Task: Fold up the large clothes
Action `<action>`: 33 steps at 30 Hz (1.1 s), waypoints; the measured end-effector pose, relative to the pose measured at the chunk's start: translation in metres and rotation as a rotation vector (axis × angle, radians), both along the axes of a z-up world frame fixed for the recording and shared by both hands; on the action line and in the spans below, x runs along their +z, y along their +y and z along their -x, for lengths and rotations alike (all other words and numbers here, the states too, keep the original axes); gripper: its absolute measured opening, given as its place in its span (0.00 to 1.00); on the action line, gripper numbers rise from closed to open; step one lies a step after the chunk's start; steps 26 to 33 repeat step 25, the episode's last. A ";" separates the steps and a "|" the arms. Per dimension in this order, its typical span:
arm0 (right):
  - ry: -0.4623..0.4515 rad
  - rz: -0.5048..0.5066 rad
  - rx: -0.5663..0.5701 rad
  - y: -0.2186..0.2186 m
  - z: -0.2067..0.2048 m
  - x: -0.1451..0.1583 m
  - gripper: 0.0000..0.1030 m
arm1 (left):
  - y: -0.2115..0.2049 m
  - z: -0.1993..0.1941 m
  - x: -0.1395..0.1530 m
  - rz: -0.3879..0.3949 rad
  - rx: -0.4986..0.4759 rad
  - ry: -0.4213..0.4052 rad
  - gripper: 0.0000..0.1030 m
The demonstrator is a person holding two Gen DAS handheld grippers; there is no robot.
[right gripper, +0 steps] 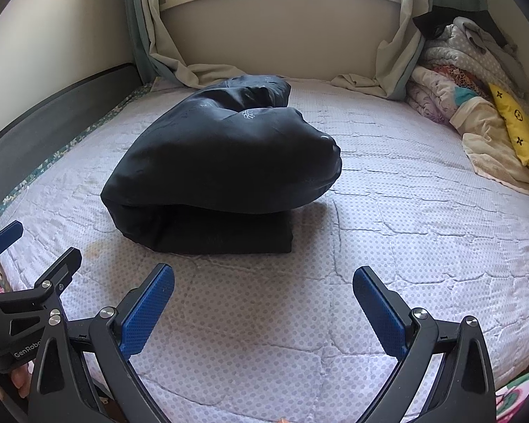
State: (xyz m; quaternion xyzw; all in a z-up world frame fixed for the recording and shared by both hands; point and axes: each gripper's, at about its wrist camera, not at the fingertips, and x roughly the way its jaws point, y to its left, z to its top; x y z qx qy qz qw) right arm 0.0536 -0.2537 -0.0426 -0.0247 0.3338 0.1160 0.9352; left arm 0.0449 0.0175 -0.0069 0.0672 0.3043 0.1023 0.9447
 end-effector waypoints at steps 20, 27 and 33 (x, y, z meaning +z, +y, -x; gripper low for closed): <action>0.010 0.005 0.008 0.001 0.003 -0.002 0.98 | 0.007 0.004 0.002 0.060 -0.002 0.007 0.99; 0.032 -0.004 -0.001 -0.002 0.001 -0.005 0.98 | 0.005 0.005 0.002 0.045 -0.009 0.003 0.99; 0.032 -0.004 -0.001 -0.002 0.001 -0.005 0.98 | 0.005 0.005 0.002 0.045 -0.009 0.003 0.99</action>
